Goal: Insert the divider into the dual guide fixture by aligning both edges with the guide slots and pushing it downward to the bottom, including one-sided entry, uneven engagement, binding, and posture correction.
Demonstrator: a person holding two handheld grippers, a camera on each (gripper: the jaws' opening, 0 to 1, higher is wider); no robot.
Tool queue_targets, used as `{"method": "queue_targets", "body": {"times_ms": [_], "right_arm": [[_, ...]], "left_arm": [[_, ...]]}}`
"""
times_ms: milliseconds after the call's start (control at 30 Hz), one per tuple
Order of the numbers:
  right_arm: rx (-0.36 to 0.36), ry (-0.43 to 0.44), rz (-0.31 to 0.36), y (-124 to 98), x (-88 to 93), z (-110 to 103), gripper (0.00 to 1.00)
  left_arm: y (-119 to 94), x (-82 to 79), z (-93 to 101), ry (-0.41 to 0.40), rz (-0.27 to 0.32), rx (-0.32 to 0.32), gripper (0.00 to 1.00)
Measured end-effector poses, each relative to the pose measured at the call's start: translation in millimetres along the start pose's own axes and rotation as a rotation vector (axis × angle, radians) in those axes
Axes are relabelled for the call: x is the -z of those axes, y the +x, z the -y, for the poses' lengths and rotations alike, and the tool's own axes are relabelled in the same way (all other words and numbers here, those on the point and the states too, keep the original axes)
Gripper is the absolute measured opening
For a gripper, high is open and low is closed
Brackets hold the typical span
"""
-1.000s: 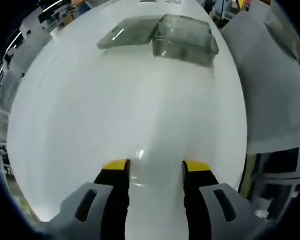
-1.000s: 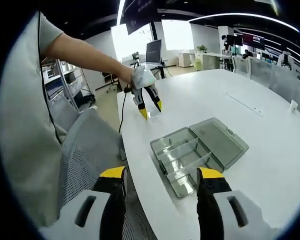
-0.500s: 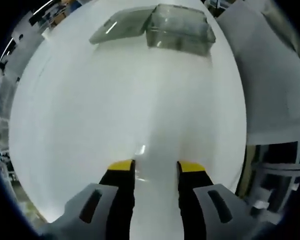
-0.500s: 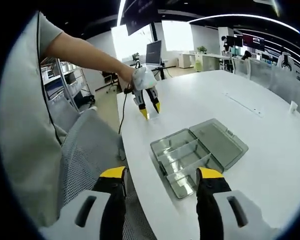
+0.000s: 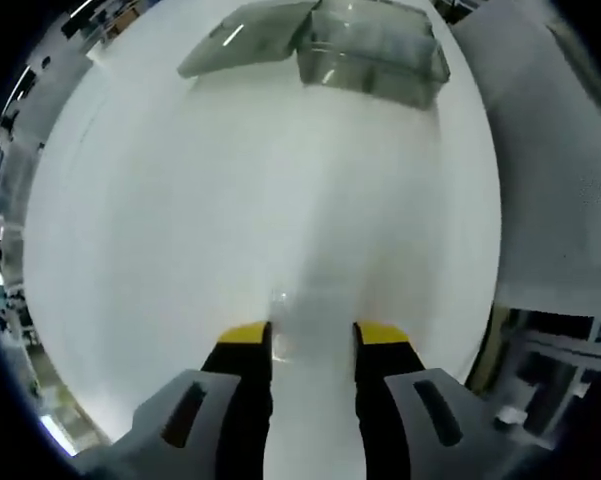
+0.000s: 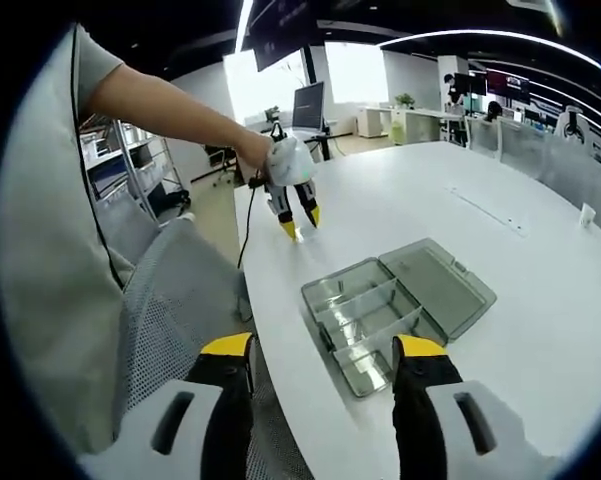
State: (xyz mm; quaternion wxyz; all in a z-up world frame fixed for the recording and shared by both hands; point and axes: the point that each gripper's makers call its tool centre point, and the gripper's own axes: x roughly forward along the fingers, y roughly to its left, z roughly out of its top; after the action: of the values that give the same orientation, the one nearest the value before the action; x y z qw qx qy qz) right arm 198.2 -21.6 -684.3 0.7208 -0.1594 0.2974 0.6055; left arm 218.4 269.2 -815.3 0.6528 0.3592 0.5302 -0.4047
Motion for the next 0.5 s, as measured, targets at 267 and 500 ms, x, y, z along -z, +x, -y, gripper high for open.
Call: {"method": "queue_targets", "body": {"times_ms": [267,500], "right_arm": [[0.002,-0.002,0.003,-1,-0.2,1,0.52],[-0.002,-0.003,0.006,1,-0.2,1,0.51]], "left_arm": [[-1,-10.6,8.4,-0.014,0.015,-0.003,0.27],[-9,-25.8,10.2,-0.011,0.047,-0.013,0.27]]}}
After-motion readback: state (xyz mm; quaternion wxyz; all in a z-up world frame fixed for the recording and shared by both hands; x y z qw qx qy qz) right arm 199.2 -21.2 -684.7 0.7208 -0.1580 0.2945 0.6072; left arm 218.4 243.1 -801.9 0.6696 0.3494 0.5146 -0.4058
